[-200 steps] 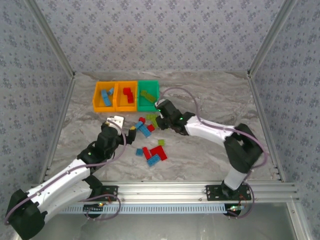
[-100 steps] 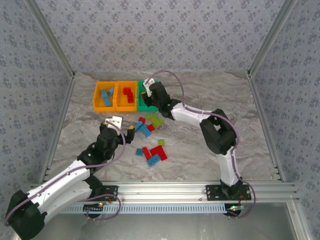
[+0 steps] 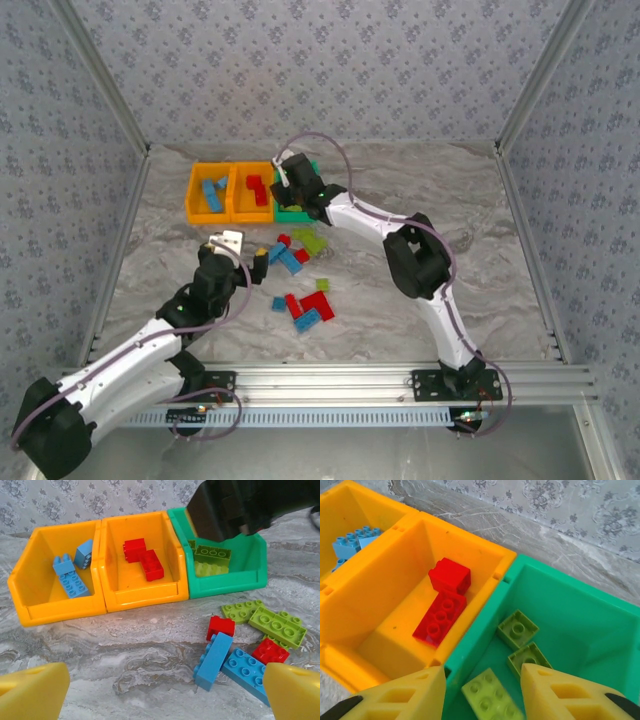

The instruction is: Sort the legos into containers by color

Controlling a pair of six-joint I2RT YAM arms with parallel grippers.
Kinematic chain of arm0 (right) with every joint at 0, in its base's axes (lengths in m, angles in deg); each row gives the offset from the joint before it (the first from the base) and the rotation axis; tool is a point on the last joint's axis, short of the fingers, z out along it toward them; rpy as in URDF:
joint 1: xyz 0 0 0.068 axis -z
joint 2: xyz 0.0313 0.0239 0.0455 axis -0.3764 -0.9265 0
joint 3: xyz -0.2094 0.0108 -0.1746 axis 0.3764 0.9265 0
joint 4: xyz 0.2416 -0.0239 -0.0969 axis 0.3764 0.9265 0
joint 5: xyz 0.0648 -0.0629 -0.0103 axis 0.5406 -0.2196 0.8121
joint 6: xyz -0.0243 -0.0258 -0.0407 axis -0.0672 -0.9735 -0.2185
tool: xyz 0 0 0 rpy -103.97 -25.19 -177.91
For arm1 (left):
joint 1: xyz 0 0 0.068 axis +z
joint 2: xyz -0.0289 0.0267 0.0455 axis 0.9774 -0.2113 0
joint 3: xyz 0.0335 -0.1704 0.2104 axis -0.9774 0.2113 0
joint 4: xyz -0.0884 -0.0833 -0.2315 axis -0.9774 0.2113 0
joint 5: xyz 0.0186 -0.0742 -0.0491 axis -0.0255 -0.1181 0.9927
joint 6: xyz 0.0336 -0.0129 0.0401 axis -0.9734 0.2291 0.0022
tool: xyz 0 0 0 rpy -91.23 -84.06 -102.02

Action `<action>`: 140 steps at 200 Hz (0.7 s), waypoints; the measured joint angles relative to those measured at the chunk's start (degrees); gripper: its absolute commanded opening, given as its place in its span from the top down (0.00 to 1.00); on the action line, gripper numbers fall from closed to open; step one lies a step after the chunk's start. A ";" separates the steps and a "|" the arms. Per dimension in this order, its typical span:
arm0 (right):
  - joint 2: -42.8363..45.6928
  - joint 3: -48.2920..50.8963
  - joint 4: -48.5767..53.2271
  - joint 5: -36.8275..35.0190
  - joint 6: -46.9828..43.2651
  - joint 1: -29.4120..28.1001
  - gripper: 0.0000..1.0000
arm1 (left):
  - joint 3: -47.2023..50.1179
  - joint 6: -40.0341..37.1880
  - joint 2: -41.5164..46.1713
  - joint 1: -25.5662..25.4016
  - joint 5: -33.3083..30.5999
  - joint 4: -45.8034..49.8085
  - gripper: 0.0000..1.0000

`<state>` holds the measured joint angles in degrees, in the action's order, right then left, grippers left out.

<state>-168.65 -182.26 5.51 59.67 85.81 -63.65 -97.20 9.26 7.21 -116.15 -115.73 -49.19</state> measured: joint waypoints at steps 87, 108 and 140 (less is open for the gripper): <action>44.72 33.81 6.34 11.21 0.44 -0.50 0.16 | -11.67 17.51 -14.08 1.03 9.79 11.67 0.04; 55.36 43.91 7.82 12.41 1.77 -0.98 0.08 | -17.11 25.53 -18.34 -3.82 12.46 17.62 0.17; 65.16 56.00 9.33 10.97 5.42 -0.42 0.03 | -23.85 38.60 -24.20 -13.88 12.26 27.65 0.28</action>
<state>-103.50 -126.27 14.84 70.64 91.23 -64.06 -121.04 47.86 -16.99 -130.03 -103.47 -21.54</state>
